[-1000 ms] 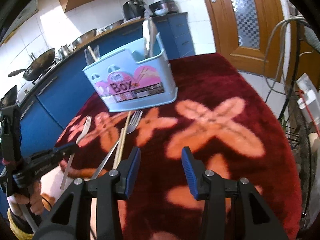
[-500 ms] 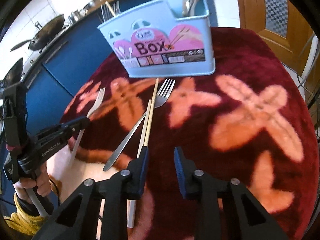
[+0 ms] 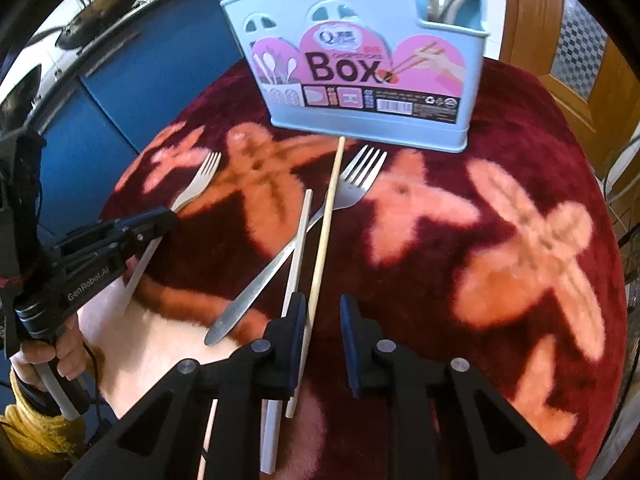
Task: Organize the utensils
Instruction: 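Grasp a white plastic fork with the left tool while the right tool grasps a wooden chopstick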
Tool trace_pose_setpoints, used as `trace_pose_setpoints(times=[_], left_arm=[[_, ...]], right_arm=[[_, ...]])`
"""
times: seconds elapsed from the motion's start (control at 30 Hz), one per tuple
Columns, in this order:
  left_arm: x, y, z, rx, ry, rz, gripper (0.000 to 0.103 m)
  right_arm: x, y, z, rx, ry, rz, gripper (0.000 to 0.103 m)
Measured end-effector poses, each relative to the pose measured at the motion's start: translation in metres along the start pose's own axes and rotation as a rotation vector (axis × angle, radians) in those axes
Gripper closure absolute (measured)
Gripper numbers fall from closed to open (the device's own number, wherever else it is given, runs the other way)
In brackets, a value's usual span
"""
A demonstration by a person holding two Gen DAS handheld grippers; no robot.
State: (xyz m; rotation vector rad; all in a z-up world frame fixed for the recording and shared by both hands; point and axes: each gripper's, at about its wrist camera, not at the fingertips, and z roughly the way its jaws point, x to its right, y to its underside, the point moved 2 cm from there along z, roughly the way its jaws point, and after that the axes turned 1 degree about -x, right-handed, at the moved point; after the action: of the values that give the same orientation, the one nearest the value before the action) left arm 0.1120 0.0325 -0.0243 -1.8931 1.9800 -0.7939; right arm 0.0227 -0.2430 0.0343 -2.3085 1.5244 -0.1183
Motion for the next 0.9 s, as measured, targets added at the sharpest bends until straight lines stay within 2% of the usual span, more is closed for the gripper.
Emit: trace_pose_setpoints(times=[0.23, 0.47, 0.67, 0.73, 0.83, 0.9], left_arm=[[0.001, -0.004, 0.005, -0.046, 0.002, 0.011, 0.098], [0.004, -0.014, 0.012, -0.186, -0.011, 0.058, 0.098], [0.003, -0.024, 0.020, -0.292, 0.015, 0.078, 0.098], [0.002, -0.026, 0.021, -0.305, 0.026, 0.072, 0.098], [-0.006, -0.028, 0.021, -0.298, 0.060, 0.011, 0.099], [-0.009, -0.028, 0.017, -0.275, 0.082, -0.018, 0.099]], right_arm=[[-0.002, -0.018, 0.012, -0.067, 0.010, -0.021, 0.083], [0.000, -0.033, 0.021, -0.177, -0.020, -0.037, 0.083], [0.000, -0.044, 0.030, -0.252, -0.043, -0.048, 0.083], [0.000, -0.044, 0.030, -0.251, -0.054, -0.053, 0.085], [0.010, -0.040, 0.024, -0.222, -0.096, -0.028, 0.092], [0.020, -0.035, 0.017, -0.172, -0.138, 0.015, 0.097]])
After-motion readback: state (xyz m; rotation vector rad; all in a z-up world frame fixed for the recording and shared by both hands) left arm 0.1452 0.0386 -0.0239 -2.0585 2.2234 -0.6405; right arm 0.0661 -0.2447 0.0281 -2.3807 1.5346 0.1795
